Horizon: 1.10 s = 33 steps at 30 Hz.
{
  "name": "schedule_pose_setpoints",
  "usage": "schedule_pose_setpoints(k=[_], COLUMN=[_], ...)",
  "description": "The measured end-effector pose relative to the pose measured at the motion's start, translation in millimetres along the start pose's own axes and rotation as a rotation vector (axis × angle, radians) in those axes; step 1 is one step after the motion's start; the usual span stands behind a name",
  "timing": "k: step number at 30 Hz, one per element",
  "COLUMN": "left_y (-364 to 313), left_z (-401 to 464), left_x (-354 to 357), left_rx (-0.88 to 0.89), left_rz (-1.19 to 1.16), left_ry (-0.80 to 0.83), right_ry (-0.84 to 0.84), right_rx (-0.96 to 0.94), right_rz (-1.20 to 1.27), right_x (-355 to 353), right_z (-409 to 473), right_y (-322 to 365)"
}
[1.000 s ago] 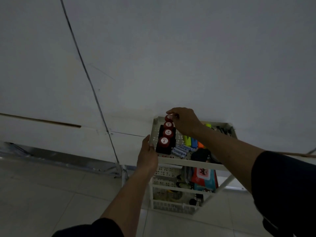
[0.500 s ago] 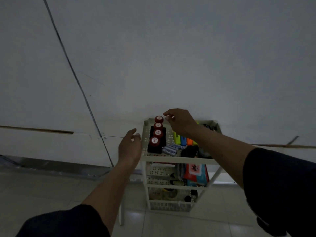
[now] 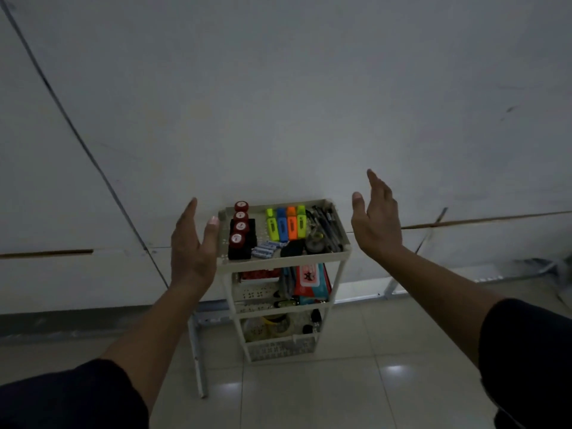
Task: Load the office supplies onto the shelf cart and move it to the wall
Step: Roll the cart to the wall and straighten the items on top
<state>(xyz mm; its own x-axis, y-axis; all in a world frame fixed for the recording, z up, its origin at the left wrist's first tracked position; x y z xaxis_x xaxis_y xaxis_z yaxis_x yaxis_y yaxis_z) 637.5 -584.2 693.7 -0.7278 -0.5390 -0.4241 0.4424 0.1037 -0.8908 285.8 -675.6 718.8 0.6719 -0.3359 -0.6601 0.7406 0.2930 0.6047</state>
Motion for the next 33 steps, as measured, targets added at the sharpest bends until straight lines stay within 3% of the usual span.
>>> schedule_pose_setpoints(k=[4, 7, 9, 11, 13, 16, 22, 27, 30, 33], left_y=[-12.4, -31.1, -42.4, -42.5, -30.8, -2.7, -3.8, 1.9, 34.3, 91.9], left_z=[-12.1, -20.9, -26.0, -31.0, -39.0, -49.2, -53.7, -55.8, -65.6, -78.1], left_x=[-7.7, -24.0, -21.6, -6.6, 14.0, 27.9, 27.8, 26.7, 21.8, 32.5], left_rx=[-0.022, -0.047, -0.067, -0.141, -0.262, -0.363, -0.338, -0.320, -0.337, -0.433], left_rz=[-0.083, -0.268, -0.422, -0.495, -0.474, -0.345, -0.297, -0.275, -0.210, -0.216], left_ry=[-0.062, -0.175, -0.093, 0.054, 0.184, 0.225, 0.218, 0.176, 0.055, 0.042], right_ry=[-0.021, -0.156, -0.186, -0.103, 0.045, 0.150, 0.134, 0.124, 0.077, 0.023], right_rx=[-0.030, -0.096, -0.072, 0.011, 0.127, 0.245, 0.242, 0.132, -0.025, 0.034], right_rz=[0.210, 0.473, 0.712, 0.877, 0.851, 0.743, 0.673, 0.619, 0.440, 0.335], right_x=[-16.3, -39.7, -43.0, -29.8, -4.7, 21.8, 17.1, 10.2, 11.6, 28.8], right_z=[-12.5, -17.5, -21.0, -26.8, -36.8, -55.6, -61.7, -57.5, -69.1, -98.6], right_y=[4.5, 32.3, 44.3, 48.6, 42.2, 20.2, 18.2, 22.0, 10.3, -35.4])
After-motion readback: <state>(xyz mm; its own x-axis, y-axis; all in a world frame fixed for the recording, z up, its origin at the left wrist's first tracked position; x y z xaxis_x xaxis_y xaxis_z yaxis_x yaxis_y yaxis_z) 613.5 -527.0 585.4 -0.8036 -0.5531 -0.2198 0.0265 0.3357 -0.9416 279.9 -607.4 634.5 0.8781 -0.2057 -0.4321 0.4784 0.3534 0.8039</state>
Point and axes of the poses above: each hand's wrist, its own z-axis towards the middle knuckle, its own x-axis out of the palm, y = z × x, the point moved 9 cm from there along z, towards the middle knuckle, and after that the axes turned 10 degrees about -x, right-handed, at the moved point
